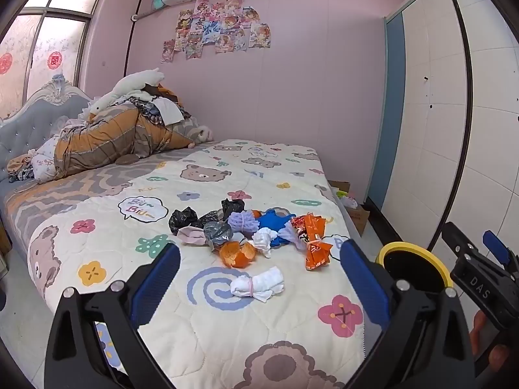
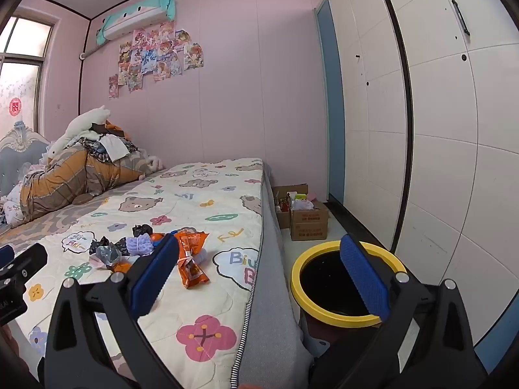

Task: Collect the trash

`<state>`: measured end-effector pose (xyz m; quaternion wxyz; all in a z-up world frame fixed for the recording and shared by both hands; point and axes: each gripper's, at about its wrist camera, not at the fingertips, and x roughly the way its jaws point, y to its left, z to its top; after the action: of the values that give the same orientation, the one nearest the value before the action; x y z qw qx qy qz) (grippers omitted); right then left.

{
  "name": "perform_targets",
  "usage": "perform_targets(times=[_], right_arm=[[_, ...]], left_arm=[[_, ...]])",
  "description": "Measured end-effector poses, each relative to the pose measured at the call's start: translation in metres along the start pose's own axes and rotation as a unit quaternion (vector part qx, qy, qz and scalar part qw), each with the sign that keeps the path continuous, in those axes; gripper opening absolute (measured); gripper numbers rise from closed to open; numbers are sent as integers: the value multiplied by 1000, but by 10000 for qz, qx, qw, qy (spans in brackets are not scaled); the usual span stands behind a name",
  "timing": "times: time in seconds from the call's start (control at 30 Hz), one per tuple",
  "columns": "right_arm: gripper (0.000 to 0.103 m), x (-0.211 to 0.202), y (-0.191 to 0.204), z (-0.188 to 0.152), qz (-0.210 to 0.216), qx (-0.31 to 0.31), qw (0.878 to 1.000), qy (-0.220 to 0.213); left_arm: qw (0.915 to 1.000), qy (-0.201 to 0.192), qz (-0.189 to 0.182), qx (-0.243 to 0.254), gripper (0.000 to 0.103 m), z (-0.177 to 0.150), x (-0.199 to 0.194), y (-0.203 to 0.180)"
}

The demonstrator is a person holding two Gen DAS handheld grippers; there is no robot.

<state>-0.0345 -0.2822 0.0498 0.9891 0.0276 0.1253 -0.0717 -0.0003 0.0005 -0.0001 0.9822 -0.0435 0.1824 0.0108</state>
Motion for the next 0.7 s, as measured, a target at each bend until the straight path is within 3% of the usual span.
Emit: perform_targets(times=[0.7], right_arm=[[95,2,1,-1,-13,3,10000,46]], left_arm=[[10000,49,34,-46,95,1,-1,3]])
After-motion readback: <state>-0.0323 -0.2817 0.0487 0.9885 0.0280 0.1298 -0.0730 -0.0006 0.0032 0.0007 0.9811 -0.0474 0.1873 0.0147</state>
